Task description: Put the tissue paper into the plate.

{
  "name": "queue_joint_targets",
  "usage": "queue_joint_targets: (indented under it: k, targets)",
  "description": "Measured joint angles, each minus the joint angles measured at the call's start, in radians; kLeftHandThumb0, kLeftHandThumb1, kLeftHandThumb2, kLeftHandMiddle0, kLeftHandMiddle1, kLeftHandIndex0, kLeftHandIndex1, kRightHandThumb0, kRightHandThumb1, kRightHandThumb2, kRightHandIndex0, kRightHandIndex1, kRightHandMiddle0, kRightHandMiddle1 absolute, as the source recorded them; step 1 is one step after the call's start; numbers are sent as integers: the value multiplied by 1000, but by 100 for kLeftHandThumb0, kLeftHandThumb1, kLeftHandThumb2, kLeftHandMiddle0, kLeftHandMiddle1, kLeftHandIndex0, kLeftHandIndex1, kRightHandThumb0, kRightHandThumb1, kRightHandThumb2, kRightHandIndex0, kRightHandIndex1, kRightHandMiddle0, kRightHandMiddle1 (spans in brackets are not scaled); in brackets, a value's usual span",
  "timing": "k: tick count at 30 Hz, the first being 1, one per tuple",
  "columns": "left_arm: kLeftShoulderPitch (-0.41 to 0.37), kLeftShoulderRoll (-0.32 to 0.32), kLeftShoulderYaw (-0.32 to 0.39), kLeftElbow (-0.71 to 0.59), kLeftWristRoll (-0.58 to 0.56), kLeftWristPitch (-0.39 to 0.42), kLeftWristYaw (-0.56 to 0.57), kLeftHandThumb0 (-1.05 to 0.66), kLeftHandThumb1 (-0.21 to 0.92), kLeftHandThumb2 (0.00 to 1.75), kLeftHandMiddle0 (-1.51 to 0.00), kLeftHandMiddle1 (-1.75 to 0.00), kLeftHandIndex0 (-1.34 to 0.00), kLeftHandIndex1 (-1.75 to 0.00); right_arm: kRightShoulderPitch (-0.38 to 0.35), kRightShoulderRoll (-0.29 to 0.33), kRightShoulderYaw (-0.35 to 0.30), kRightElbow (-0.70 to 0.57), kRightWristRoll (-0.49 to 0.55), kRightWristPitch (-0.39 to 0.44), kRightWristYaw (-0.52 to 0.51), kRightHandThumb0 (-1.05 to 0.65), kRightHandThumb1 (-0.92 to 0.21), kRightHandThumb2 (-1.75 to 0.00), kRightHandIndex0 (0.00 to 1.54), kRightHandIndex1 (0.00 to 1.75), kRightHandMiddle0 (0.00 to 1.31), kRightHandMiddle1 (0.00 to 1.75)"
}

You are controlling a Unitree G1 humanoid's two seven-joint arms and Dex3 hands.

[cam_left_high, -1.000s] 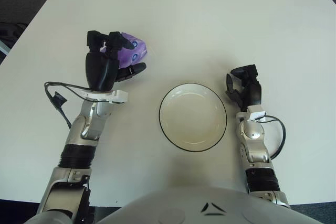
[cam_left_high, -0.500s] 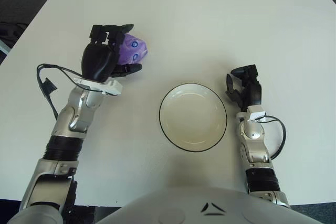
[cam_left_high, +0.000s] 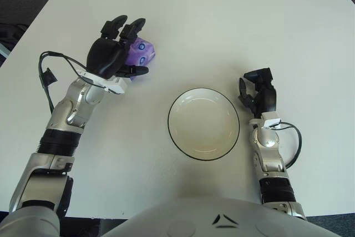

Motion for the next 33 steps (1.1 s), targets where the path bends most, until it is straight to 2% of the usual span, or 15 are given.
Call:
queue_joint_targets:
  k: [9,15,18,24,33]
  targets:
    - [-46,54,-31,68,4,-58,-10,-105,66,55,0,-1,0,-3,1,-2,0,4,8,-15,4,-36,-85,-63,50,115,23,175]
    - [-76,84,-48,108,-34,-91,-88,-103,62,58,0,0,0,-8,1,-5,0,4,11,-16,12,-36,-85,-63,52,116,24,175]
    - [-98,86,-59,154,-43,-104,-105,-102,61,59,0,0,0,-7,2,-7,0,4,11,-15,12,-36,-84,-64,53,117,24,175]
    - [-177,80,-117,338,-33,-142,-100,-103,59,61,0,0,0,-2,2,-6,0,-2,11,1,10,-36,-85,-63,52,117,24,175]
    - [-223,82,-138,408,-58,-201,-126,-105,60,61,0,0,0,0,5,-2,1,-10,9,4,0,-36,-84,-64,51,118,24,175]
